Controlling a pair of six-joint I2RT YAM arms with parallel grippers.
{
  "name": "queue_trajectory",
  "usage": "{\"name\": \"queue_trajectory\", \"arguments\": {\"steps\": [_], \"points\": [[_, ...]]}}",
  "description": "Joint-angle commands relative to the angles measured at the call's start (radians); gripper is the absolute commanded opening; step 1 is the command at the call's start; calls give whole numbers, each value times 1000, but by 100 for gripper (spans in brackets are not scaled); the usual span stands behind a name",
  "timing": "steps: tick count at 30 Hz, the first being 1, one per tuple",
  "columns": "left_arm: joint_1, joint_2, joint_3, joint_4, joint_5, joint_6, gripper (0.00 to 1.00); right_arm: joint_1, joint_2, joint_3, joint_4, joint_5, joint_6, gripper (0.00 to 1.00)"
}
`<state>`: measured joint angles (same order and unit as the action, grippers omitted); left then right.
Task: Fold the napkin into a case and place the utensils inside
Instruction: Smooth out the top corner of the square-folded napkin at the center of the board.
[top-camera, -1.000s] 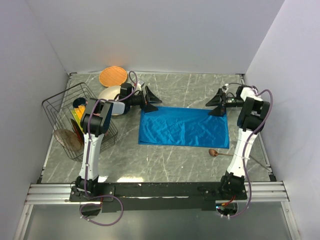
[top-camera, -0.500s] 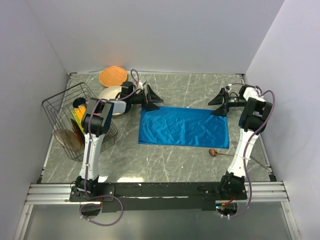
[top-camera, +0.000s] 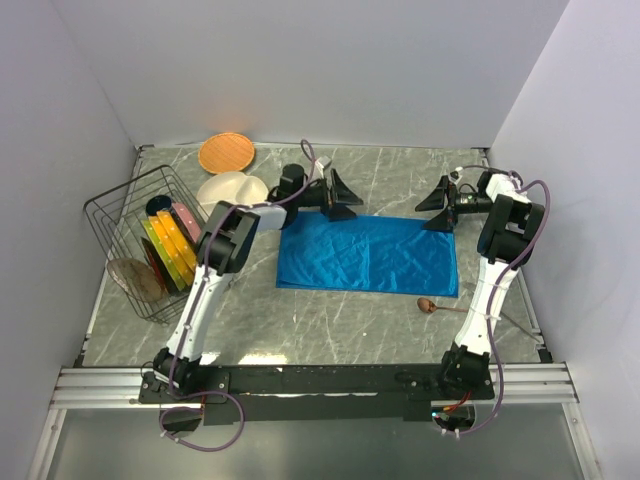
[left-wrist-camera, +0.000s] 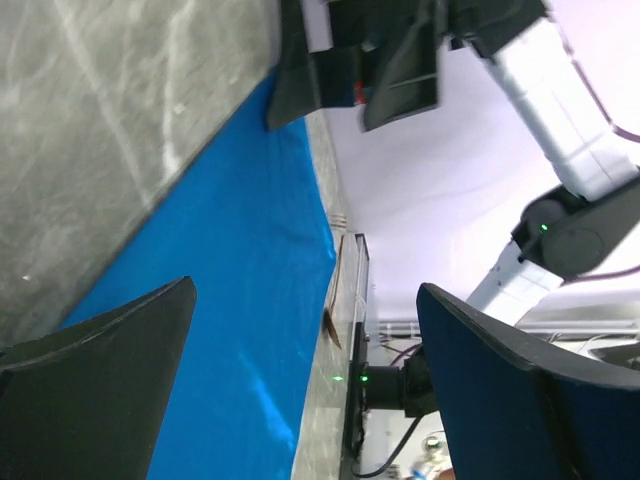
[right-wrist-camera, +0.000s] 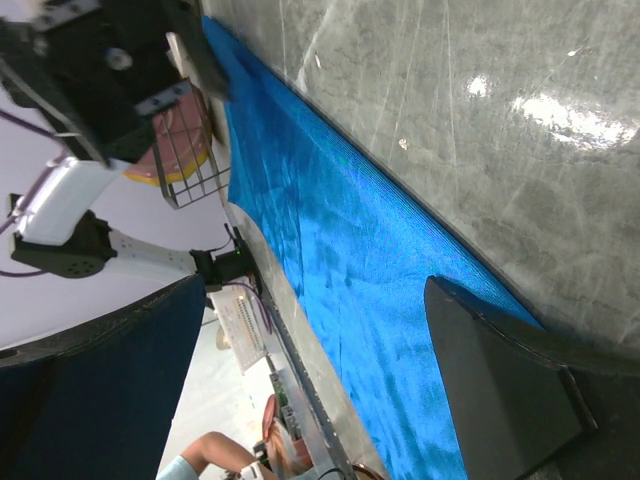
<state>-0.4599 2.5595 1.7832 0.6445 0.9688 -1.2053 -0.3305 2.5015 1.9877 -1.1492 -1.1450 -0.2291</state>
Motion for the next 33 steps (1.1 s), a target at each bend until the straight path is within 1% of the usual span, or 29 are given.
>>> {"name": "queue_trajectory", "arguments": {"steps": [1,5,6,8,13,15,20,24,33], "points": [[-5,53,51,69,-36,-77,99,10,10,-23,82,195,-46,100],[4,82,56,58,-41,-108,99,10,10,-27,94,200,-32,100],[15,79,23,99,-42,-128,99,8,11,-29,98,206,-21,100],[29,67,-10,110,-36,-145,99,11,16,-20,92,214,-19,100],[73,5,-96,63,-12,-65,99,15,11,-29,105,237,-6,100],[93,-10,-126,69,4,-60,99,18,13,-26,108,238,0,100],[133,-30,-151,2,31,10,99,18,10,-32,115,240,2,100],[181,-50,-194,3,42,19,99,19,10,-32,120,246,10,100],[239,-96,-248,-48,77,93,99,25,8,-40,129,255,20,100]]}}
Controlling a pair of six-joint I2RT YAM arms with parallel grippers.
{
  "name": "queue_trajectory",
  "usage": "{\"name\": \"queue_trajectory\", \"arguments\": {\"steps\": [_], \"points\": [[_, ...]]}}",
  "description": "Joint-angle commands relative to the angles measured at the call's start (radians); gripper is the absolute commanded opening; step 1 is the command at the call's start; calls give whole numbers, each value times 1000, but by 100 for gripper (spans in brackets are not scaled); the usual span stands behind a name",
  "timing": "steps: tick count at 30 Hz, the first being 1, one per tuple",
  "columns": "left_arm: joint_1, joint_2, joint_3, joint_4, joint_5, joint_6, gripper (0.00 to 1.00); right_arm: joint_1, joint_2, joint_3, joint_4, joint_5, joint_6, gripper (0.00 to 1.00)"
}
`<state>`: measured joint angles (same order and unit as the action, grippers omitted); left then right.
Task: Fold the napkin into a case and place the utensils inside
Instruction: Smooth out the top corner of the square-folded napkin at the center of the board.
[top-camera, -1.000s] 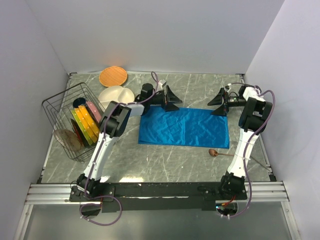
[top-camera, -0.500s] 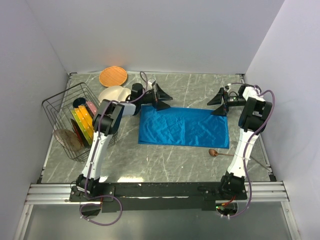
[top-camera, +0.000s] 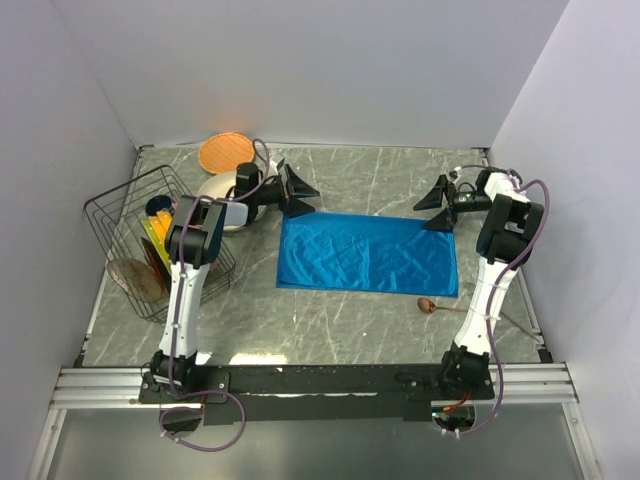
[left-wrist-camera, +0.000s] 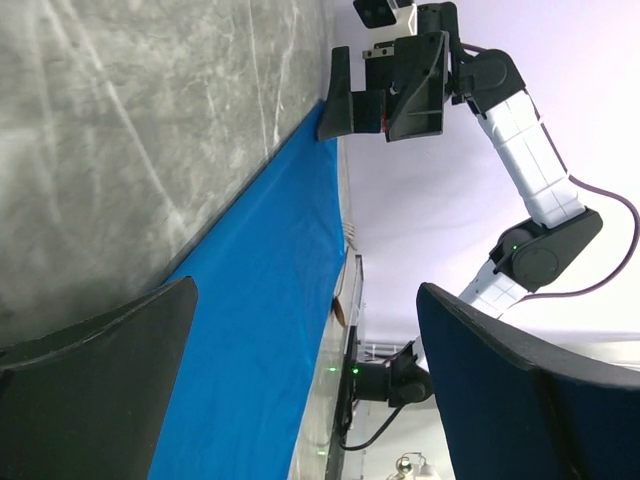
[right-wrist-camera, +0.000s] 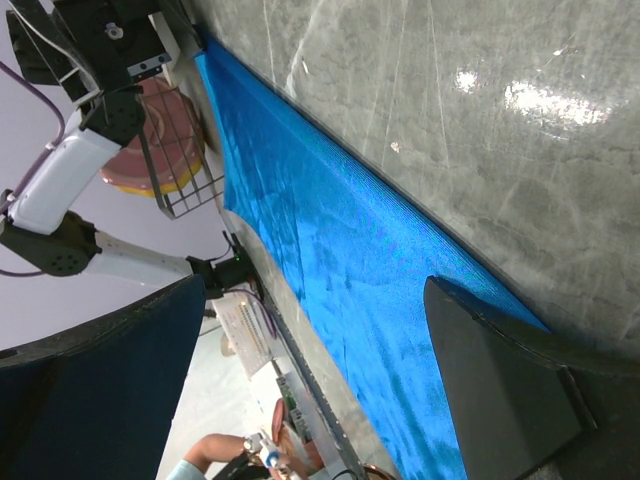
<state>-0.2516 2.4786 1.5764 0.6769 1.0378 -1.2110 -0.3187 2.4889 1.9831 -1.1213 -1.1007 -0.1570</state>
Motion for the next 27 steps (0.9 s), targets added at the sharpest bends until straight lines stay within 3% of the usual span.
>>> {"name": "queue_trajectory", "arguments": {"steps": [1,10,14,18,20,27], "points": [[34,-15,-44,-83,13,100,99,13,19,-36,104,214,-52,100],[20,-72,13,-98,36,174,99,41,5,14,74,196,-84,100],[-6,-125,152,-335,-22,322,99,76,-38,115,54,153,-69,100],[-9,-205,192,-508,-125,502,99,79,-140,155,58,157,-26,100],[-9,-263,183,-572,-191,565,99,73,-189,122,66,182,-13,100],[-18,-455,97,-767,-335,873,99,37,-456,-191,132,496,89,98]]}}
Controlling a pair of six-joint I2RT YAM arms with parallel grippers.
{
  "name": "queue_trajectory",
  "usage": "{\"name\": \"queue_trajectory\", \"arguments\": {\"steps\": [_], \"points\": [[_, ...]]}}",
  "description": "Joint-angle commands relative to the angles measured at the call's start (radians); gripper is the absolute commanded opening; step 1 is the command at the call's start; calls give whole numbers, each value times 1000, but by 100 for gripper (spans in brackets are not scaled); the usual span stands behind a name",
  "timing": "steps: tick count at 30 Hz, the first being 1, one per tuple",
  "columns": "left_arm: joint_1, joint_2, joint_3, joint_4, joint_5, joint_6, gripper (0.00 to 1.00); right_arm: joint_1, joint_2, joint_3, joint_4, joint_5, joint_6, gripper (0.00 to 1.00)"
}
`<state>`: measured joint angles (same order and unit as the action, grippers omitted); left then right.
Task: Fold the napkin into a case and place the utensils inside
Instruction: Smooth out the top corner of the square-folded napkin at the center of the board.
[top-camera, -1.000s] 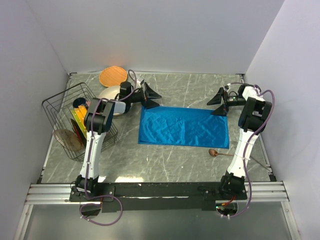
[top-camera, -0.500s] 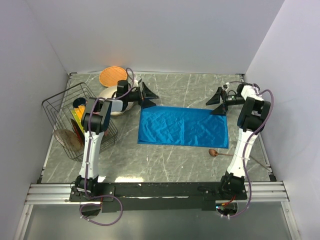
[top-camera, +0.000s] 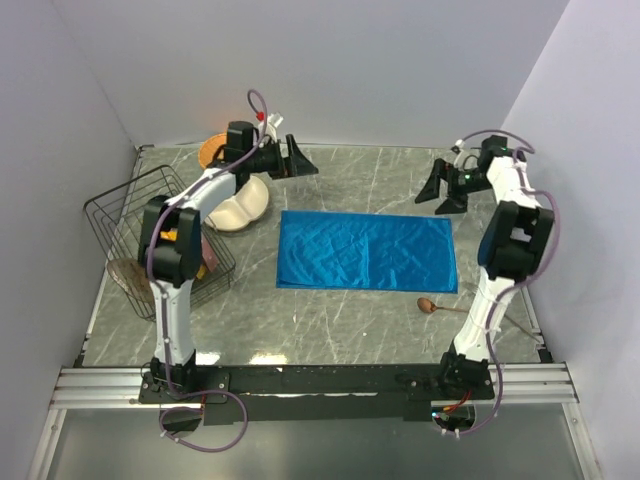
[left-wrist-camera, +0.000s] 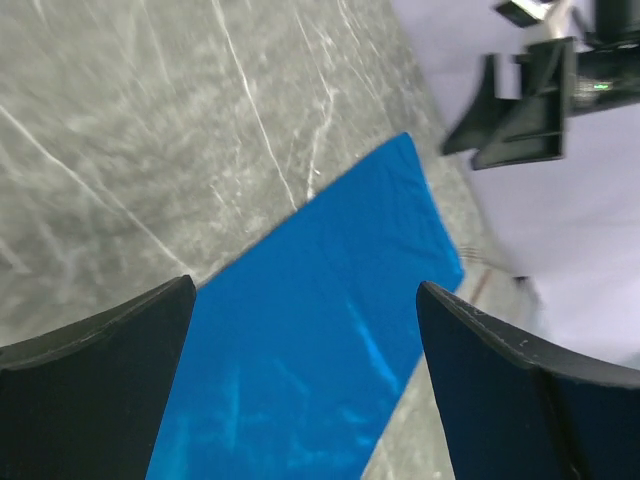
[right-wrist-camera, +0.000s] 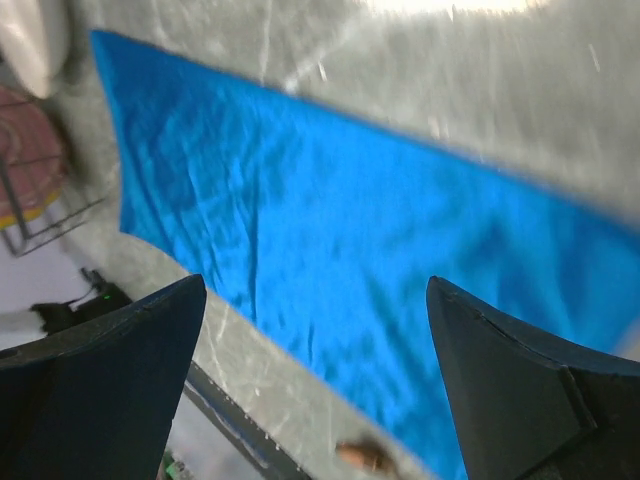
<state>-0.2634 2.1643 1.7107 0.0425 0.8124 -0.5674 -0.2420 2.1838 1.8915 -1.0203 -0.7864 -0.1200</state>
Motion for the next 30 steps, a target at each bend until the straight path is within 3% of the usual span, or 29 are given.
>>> {"name": "queue_trajectory", "arguments": {"steps": [1,3,7,12,19,23,27,30], "points": [[-8,-158,-46,-157,-120,248,99,-43,-172,-159,54,281,98,95],[-8,-205,-81,-168,-148,271,99,-48,-203,-192,36,360,100,86],[-13,-265,-144,-173,-179,293,99,-54,-272,-311,86,453,111,80],[-28,-302,-221,-314,-258,288,99,-54,-248,-341,91,492,100,72],[-91,-448,-474,-319,-364,210,94,-56,-234,-394,124,553,72,68],[-100,-477,-522,-328,-441,153,92,-59,-220,-414,137,558,65,65],[-105,-494,-579,-363,-510,103,80,-60,-216,-439,154,546,66,64],[-115,-488,-592,-374,-547,61,79,-60,-206,-451,163,546,68,64]]}}
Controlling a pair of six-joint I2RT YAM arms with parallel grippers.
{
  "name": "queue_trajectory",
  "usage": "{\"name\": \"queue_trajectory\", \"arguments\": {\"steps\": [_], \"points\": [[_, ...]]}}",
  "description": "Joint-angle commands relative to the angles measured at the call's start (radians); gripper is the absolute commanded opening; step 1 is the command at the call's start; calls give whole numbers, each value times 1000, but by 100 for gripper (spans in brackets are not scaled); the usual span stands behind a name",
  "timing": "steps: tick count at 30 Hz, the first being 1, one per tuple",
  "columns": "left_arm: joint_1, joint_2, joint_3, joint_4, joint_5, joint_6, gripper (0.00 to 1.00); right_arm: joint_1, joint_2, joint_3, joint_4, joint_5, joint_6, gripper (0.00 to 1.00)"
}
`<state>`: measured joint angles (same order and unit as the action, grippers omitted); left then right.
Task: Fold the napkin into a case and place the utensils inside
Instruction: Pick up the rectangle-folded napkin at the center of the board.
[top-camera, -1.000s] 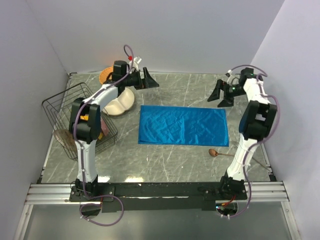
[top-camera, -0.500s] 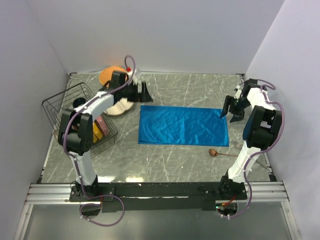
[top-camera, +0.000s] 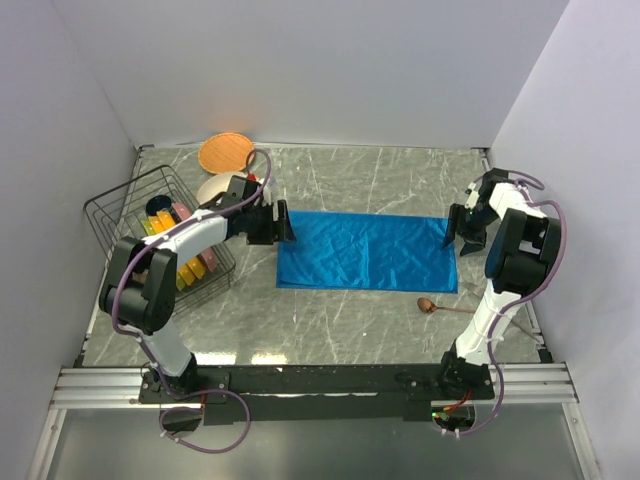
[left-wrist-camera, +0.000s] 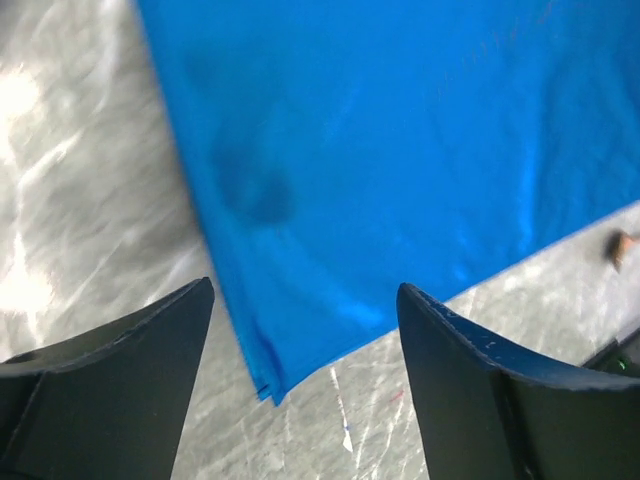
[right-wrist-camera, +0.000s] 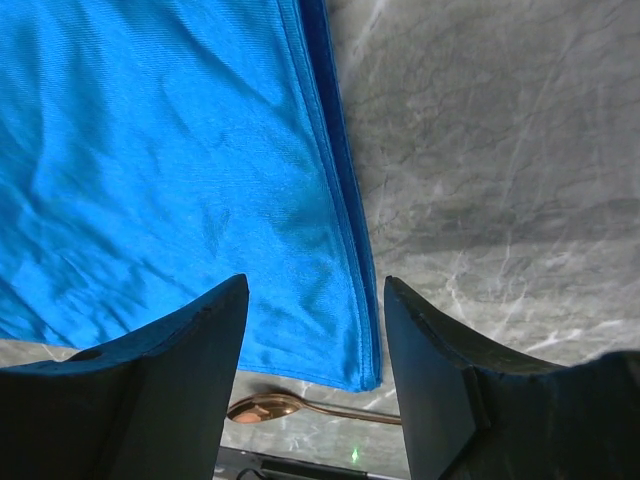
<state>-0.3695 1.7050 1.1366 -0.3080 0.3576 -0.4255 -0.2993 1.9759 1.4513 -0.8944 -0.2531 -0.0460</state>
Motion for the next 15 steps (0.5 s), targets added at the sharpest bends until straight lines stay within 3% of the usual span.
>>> {"name": "queue_trajectory", "arguments": {"steps": [1,6,15], "points": [[-16,-13,-6,-26,-112,-87,79,-3,1,-12,41,12,-6,64],[-74,65,66,-77,-259,-125,66,-3,3,-28,52,18,-5,64],[-103,160,124,-105,-382,-164,49,-4,6,-39,52,22,-6,65]]}}
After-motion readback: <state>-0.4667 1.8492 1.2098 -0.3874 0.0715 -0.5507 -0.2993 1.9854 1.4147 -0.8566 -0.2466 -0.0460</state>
